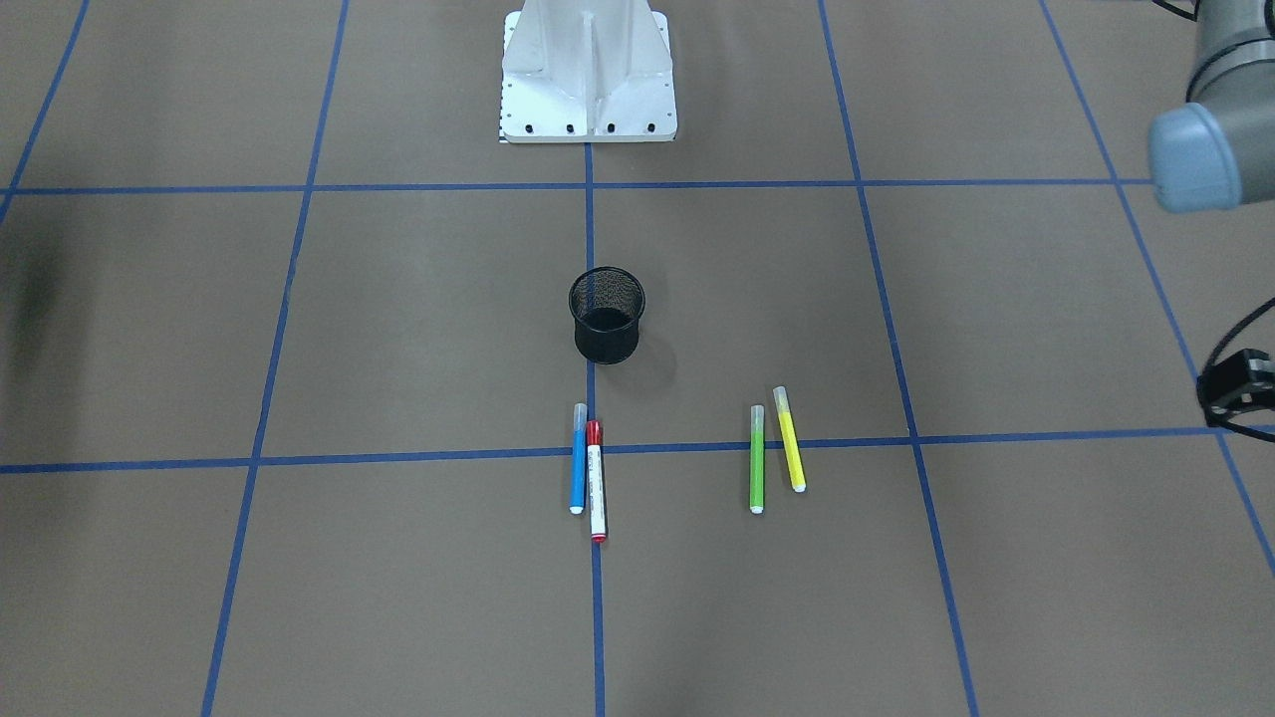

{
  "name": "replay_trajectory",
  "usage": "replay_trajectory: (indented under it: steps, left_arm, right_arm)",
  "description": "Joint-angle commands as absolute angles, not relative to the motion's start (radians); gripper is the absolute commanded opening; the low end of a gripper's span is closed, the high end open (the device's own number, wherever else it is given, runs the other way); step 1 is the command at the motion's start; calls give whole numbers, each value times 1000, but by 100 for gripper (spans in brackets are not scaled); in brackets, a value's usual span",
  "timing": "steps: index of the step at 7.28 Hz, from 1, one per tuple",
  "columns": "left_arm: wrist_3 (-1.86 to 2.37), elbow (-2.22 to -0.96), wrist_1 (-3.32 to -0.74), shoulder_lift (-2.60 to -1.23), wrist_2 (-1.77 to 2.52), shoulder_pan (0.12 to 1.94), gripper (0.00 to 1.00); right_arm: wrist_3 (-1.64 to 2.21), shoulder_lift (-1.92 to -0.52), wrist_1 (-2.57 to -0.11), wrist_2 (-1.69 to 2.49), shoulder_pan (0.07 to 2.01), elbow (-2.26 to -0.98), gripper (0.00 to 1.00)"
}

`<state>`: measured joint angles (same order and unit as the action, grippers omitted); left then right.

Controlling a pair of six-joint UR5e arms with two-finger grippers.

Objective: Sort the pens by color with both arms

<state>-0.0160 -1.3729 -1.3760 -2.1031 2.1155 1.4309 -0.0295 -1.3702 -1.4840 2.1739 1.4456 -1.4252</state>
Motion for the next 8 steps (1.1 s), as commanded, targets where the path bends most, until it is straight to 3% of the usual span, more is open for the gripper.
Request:
replay_trajectory:
  steps: [1,4,8]
  left_arm:
    - [-232,-1205,-1488,-2056,2155,1560,99]
    - [-310,-1183,-1587,-1944,2221,1618,99]
    - [-348,-1135,-1628,-1936,2220,1649,99]
  right_arm:
    - [-26,-1373,-1480,2180,1451,-1399,99]
    - [-28,-1414,-1480,2241,1479,-1388,99]
    - [-29,-1437,-1479,2249,1499,-1388,99]
